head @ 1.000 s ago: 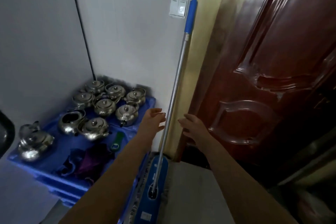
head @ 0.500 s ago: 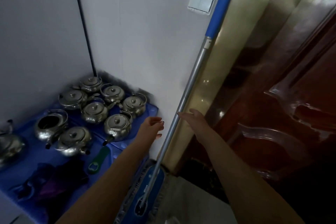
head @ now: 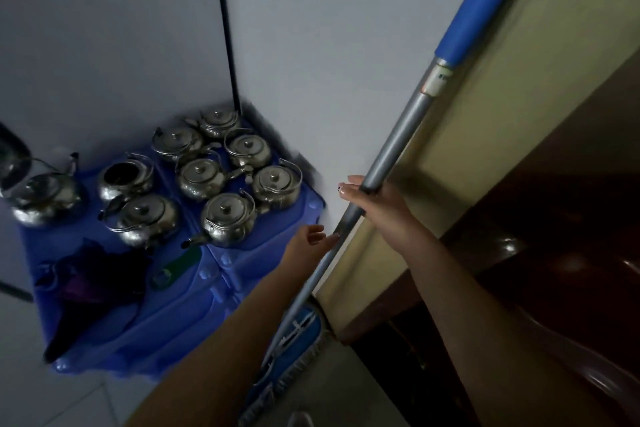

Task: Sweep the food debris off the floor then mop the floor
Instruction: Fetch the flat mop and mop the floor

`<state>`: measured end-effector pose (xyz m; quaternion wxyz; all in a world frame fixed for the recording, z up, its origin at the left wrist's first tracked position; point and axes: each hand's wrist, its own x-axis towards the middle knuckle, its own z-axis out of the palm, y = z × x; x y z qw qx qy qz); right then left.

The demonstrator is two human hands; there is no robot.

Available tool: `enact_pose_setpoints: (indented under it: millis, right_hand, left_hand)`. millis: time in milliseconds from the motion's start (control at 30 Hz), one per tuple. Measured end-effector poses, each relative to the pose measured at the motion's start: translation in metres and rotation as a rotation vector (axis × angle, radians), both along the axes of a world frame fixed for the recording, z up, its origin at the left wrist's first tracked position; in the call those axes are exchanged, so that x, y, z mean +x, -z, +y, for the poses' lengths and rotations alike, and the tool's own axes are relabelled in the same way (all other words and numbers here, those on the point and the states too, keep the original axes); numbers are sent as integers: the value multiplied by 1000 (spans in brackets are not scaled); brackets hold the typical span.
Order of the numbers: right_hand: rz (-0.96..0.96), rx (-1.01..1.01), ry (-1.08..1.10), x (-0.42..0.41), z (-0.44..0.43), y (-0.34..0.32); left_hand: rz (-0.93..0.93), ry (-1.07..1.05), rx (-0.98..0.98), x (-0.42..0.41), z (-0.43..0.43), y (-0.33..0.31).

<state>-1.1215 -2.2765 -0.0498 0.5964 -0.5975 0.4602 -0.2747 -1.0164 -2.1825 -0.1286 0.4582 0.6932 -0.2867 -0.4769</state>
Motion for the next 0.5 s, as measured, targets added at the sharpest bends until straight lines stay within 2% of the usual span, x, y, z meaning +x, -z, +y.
enact_pose_setpoints:
  millis: [133, 267, 500]
  right_hand:
    - [5, -52, -163, -1, -10, 2]
    - [16, -88, -289, 9, -5, 1]
    - [-167, -36, -364, 46, 34, -2]
  left_hand:
    - [20, -14, 11, -12, -10, 0]
    - [-175, 30, 83, -14, -8, 2]
    - [-226, -132, 4, 5, 23, 7]
